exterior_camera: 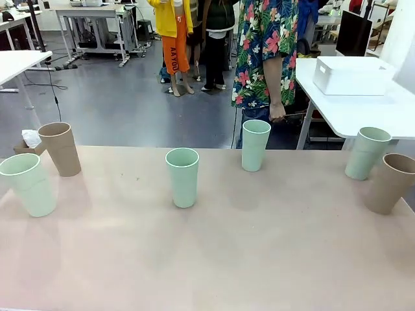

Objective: Stack the cups and store them in the basket.
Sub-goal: Pick up two Reusable plastic cups , one in each hand.

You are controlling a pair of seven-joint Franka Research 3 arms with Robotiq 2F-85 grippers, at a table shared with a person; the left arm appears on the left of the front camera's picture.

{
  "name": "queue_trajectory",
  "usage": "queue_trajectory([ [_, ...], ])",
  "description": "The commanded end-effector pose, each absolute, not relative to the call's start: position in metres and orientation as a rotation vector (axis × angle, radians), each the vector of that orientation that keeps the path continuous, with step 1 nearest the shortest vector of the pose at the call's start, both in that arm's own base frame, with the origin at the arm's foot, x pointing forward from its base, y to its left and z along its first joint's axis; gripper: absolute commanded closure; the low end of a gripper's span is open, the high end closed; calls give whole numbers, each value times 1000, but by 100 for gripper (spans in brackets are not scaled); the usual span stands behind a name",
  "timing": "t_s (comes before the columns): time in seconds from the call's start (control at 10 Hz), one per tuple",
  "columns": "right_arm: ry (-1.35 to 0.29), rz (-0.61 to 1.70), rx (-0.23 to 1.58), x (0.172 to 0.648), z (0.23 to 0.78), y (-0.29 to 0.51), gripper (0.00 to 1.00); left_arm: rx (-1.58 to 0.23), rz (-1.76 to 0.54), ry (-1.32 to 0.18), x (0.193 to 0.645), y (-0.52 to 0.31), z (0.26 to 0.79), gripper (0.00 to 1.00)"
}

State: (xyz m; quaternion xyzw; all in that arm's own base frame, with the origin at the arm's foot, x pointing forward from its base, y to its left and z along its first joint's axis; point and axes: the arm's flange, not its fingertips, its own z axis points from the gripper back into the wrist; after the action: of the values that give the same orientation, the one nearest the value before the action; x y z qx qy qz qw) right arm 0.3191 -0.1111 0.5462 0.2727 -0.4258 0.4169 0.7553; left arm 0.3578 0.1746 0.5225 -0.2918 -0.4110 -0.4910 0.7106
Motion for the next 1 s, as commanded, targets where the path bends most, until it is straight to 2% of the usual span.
queue_trajectory([
  [0.0,-947,917,610,321,544,-108,0,-651,-1093,-920,362,171,523,0],
  [0.6,-933,839,643,326,540,-117,0,-633,-1031,-867,363,163,530,0],
  [0.9,-929,846,628,323,538,-114,0,-630,-1075,-886,364,165,525,0],
])
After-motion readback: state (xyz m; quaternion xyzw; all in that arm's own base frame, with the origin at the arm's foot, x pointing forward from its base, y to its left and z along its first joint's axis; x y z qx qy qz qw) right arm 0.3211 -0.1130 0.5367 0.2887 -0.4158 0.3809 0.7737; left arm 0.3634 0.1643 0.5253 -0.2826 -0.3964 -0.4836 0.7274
